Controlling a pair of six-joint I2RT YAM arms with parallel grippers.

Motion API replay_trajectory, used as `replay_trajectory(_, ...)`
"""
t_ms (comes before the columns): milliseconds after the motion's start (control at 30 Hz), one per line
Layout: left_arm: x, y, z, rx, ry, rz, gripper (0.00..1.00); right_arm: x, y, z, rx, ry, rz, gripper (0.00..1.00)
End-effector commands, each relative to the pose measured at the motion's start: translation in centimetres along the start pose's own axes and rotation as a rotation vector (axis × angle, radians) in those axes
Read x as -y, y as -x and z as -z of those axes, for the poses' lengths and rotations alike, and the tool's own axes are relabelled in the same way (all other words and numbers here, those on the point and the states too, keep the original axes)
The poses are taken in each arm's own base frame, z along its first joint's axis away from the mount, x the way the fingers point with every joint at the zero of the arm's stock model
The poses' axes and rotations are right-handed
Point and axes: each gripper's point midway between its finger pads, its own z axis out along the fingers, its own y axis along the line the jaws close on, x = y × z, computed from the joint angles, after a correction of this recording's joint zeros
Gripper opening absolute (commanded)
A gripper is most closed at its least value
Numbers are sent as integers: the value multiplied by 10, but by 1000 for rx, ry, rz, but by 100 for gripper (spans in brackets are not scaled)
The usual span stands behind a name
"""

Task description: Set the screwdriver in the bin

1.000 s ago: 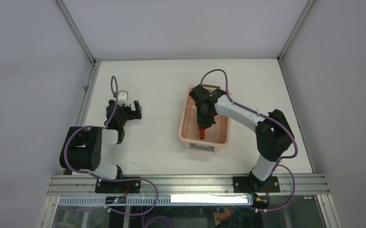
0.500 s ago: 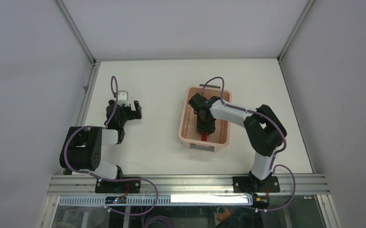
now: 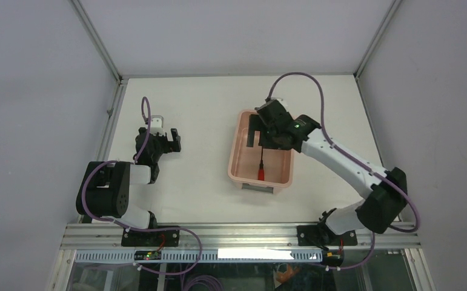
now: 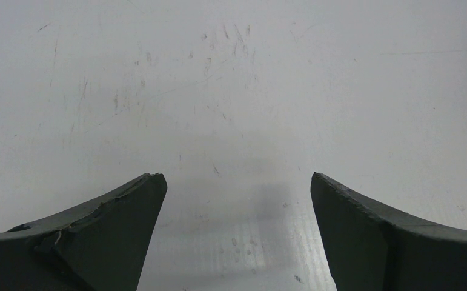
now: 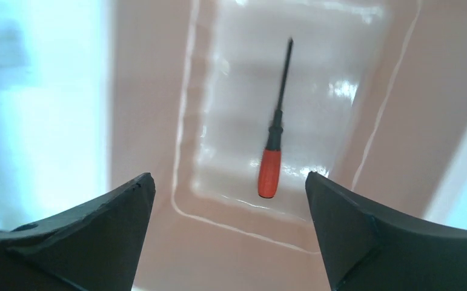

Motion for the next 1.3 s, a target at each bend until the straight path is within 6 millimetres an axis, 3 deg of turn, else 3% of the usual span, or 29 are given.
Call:
replay_trajectory(0, 2, 25, -5, 85, -3, 9, 99, -8, 49, 74, 225, 120, 46, 99)
replay_trajectory(133, 2, 25, -5, 83, -2, 9, 99, 8, 74, 116, 367, 146, 69, 99)
replay_trajectory(233, 2, 25, -4, 84, -2, 10, 99, 44, 89, 131, 446, 85, 20, 99)
replay_trajectory(400, 2, 25, -4, 81, -2, 10, 99, 124, 90, 116, 452, -47, -196, 99)
replay_trajectory(467, 2, 25, -4, 82, -2, 9, 99, 155, 79, 104, 427, -109, -274, 99)
replay_trajectory(567, 2, 24, -5, 79, -2, 9, 99, 181, 59, 85, 407, -135, -325, 99)
replay_trajectory(833, 2, 25, -5, 81, -2, 9, 99, 205, 0, 46, 467, -150, -363, 99)
replay_trajectory(933, 2, 25, -5, 81, -2, 10, 99, 209, -12, 35, 500, -138, -411, 99)
replay_trajectory(1267, 2, 25, -5, 82, -1, 9, 99, 210, -15, 37, 584, -106, -442, 99)
